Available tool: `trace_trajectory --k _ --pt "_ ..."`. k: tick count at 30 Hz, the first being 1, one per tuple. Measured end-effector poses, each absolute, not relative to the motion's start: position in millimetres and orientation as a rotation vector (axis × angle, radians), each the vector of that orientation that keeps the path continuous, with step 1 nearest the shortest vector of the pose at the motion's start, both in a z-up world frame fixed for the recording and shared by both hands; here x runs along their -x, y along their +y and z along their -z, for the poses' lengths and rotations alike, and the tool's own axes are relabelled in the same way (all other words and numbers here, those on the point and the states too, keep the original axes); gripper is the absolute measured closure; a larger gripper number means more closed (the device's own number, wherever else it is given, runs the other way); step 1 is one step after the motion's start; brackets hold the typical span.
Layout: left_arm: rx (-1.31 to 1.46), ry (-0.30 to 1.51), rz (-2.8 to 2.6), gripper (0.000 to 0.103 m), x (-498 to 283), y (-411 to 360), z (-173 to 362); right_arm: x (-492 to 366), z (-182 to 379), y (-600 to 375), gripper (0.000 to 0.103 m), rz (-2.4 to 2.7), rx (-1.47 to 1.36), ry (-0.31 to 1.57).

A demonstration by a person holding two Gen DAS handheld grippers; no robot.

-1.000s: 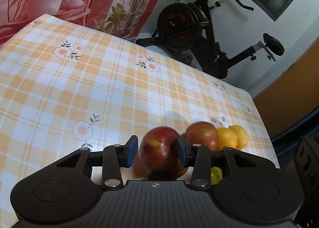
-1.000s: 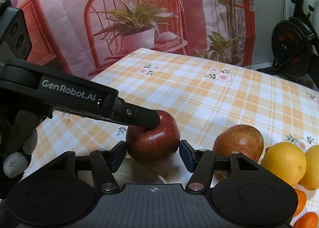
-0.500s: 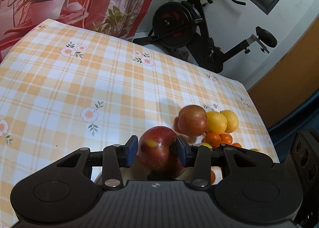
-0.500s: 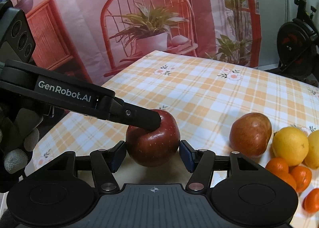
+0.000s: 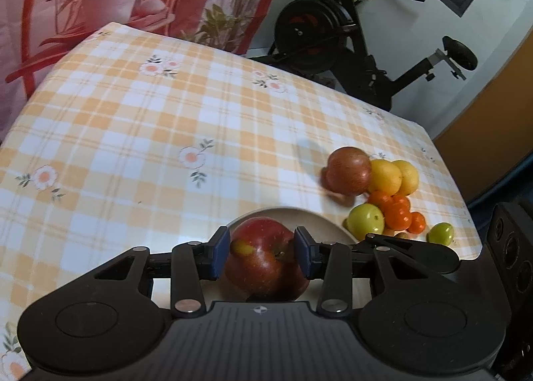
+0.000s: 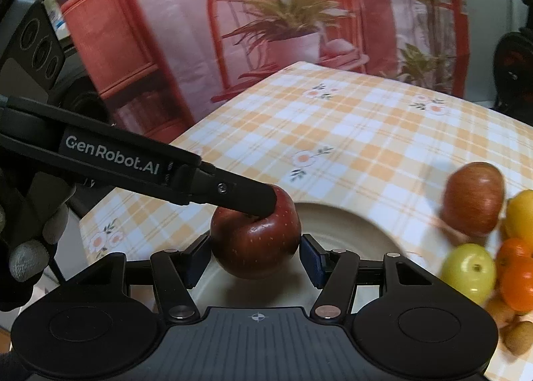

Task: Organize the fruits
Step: 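Lower the red apple onto the white plate and open the left gripper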

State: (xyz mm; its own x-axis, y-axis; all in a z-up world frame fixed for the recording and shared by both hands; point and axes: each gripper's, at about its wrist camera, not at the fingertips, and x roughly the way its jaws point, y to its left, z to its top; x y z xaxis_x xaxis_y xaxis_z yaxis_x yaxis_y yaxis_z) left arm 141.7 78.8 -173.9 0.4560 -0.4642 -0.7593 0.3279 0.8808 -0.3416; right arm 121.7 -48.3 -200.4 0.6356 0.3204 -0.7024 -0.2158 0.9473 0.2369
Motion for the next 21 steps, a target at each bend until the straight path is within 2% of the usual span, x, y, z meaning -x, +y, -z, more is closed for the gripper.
trace_trajectory --k 9,12,17,21 --pt "0.115 0.986 0.452 0.056 -137.2 84.1 180.4 -124.1 211.8 -36.6 0.048 -0.343 -0.115 0.852" --pt "0.103 0.984 0.437 0.049 -137.1 83.0 180.7 -123.9 212.6 -38.2 0.048 -0.346 -0.121 0.853" --pt "0.07 0.978 0.404 0.031 -134.6 81.5 181.0 -123.8 213.0 -39.2 0.048 -0.345 -0.124 0.852" --pt "0.031 0.965 0.382 0.024 -130.5 78.7 179.6 -123.0 213.0 -41.1 0.046 -0.329 -0.125 0.849"
